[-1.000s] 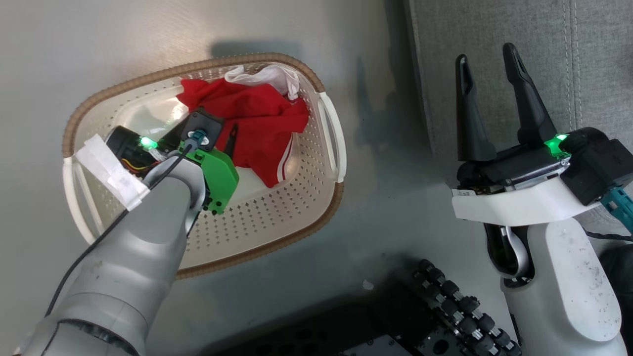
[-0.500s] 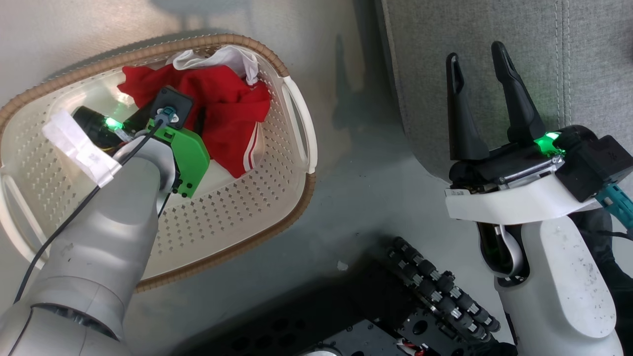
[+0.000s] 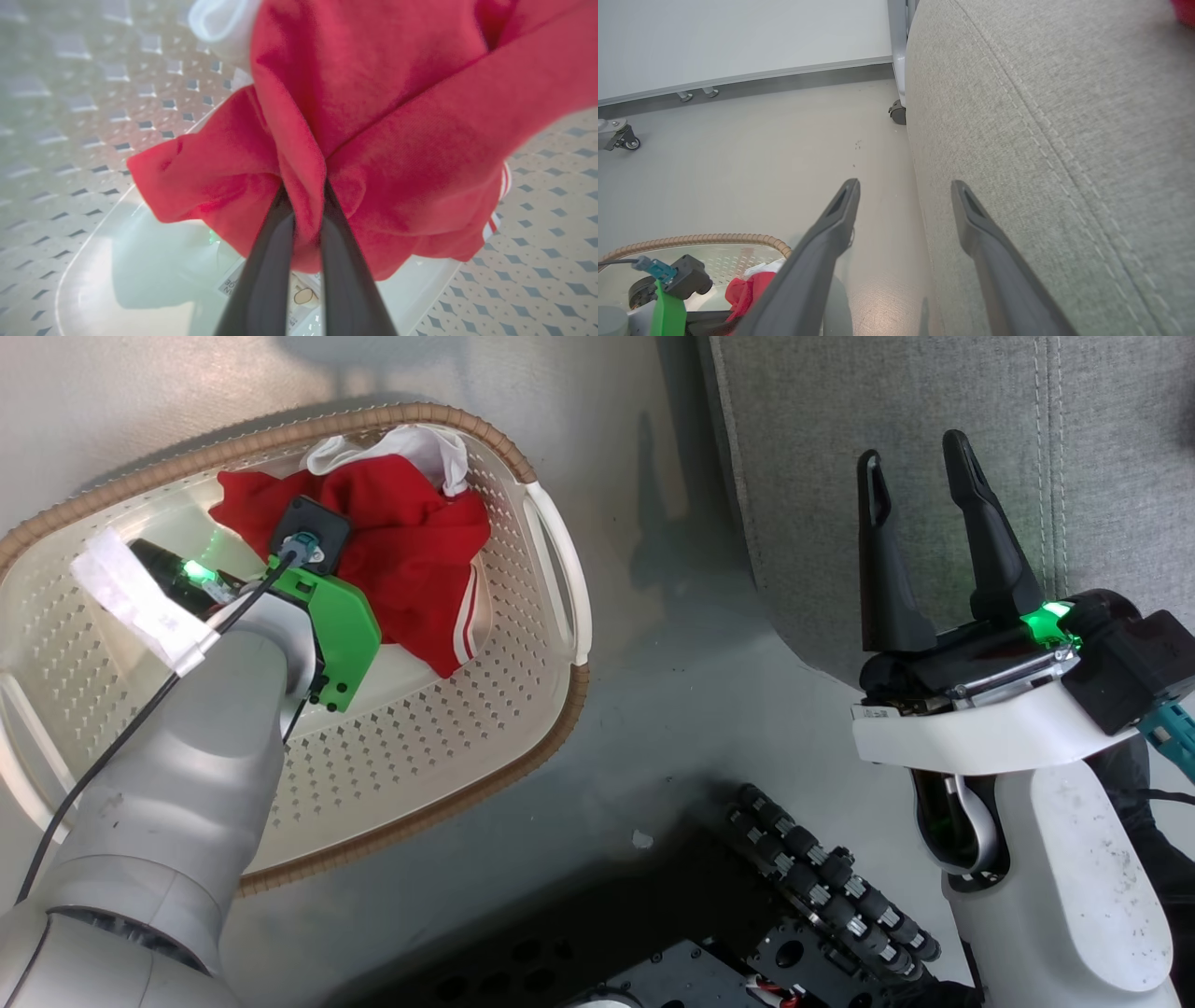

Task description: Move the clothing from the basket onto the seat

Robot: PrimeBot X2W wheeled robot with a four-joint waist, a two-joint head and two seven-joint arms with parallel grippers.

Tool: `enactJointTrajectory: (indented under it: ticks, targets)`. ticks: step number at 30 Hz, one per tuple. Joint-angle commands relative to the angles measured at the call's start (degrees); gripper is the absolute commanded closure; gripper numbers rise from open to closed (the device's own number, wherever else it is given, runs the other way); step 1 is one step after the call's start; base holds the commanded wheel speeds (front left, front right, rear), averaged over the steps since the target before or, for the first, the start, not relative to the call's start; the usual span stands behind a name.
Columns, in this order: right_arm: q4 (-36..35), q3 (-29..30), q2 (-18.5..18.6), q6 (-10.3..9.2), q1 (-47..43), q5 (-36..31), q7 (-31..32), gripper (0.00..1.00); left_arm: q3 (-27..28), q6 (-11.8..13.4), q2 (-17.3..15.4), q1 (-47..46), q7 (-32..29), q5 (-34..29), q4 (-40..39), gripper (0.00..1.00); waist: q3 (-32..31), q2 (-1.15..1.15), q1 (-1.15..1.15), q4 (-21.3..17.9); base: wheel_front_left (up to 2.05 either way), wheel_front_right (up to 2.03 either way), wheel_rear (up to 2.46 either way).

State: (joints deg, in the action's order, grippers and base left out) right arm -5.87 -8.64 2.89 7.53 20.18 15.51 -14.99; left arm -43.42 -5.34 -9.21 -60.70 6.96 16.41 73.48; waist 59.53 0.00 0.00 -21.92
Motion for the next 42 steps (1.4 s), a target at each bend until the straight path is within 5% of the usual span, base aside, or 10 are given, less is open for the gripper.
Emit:
enactJointTrajectory:
  ticks: [1,11,19,42]
  targets:
    - [-0.2,0.2,0.0,-0.08,-0.5,-0.3,-0.3,0.0,-0.1,0.0,-0.7,-0.6,0.3,0.2,0.2,1.0,-0.1,0.0,0.0,0.0,0.0,0.0,0.0]
    - [0.2,-0.8,0.0,-0.08,1.7,-0.5,-0.3,0.0,-0.3,-0.7,-1.0,1.7,5.5,1.5,-0.3,1.0,-2.2,0.0,0.0,-0.1,0.0,0.0,0.0]
    - [1.6,0.8,0.1,-0.08,0.6,-3.6,-0.3,0.0,0.5,-1.1,1.9,6.0,8.1,3.4,-4.2,1.0,-9.0,0.0,0.0,3.8,0.0,0.0,0.0]
    - [1.2,3.6,0.1,-0.08,-7.0,-8.6,4.4,0.0,8.7,2.0,1.6,26.3,8.3,3.1,-36.4,1.0,-30.5,0.0,0.0,13.0,0.0,0.0,0.0]
